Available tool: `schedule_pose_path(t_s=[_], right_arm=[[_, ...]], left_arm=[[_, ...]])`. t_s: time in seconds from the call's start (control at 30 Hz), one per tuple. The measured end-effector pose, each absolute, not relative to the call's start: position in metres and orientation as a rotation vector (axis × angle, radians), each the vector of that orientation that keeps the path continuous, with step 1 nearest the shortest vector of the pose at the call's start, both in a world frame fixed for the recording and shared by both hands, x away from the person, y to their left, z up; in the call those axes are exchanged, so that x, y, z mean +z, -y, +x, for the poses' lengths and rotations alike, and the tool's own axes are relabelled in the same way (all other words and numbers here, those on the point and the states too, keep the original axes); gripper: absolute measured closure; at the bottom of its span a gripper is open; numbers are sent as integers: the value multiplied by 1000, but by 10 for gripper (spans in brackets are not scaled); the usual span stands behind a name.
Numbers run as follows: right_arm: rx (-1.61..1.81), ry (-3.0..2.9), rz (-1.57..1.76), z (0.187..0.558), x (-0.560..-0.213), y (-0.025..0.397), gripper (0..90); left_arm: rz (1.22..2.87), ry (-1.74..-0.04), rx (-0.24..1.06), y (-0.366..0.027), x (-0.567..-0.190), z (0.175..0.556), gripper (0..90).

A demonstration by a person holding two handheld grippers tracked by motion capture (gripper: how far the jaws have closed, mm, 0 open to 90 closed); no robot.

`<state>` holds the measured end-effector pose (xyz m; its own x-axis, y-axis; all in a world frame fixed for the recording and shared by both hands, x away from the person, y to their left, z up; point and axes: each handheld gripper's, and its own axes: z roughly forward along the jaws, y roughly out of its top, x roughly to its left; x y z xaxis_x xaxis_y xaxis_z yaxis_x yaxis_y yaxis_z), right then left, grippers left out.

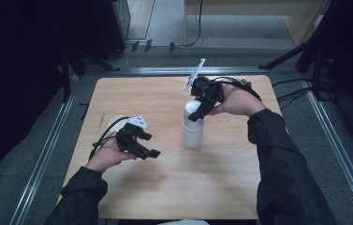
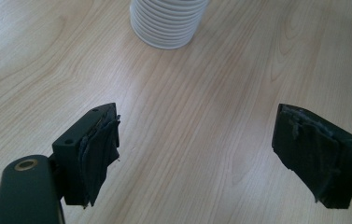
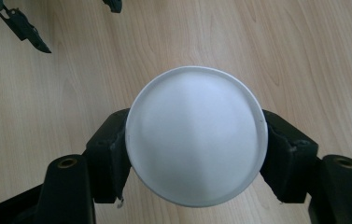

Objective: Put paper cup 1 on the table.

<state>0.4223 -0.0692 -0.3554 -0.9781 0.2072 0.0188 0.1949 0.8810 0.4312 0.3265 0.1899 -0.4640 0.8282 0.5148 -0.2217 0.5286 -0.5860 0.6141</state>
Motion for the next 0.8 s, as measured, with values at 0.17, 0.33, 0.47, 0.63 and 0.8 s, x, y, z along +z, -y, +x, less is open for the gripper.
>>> schedule_pose_path(t_s=[0.17,0.33,0.47,0.63,0.8], right_arm=[[686,-3023,295,421,-347,68,342],[687,-3019,291,420,-334,67,343],[694,-3005,268,418,-320,67,343],[702,-2986,265,413,-304,68,343],[746,-2976,263,408,-283,73,344]], left_arm=[[2306,-759,-22,-190,-464,326,150],[2294,-757,-21,-192,-462,326,149],[2297,-751,-19,-193,-462,327,149],[2293,-752,-2,-193,-461,326,149],[2268,-752,-6,-196,-459,326,149]])
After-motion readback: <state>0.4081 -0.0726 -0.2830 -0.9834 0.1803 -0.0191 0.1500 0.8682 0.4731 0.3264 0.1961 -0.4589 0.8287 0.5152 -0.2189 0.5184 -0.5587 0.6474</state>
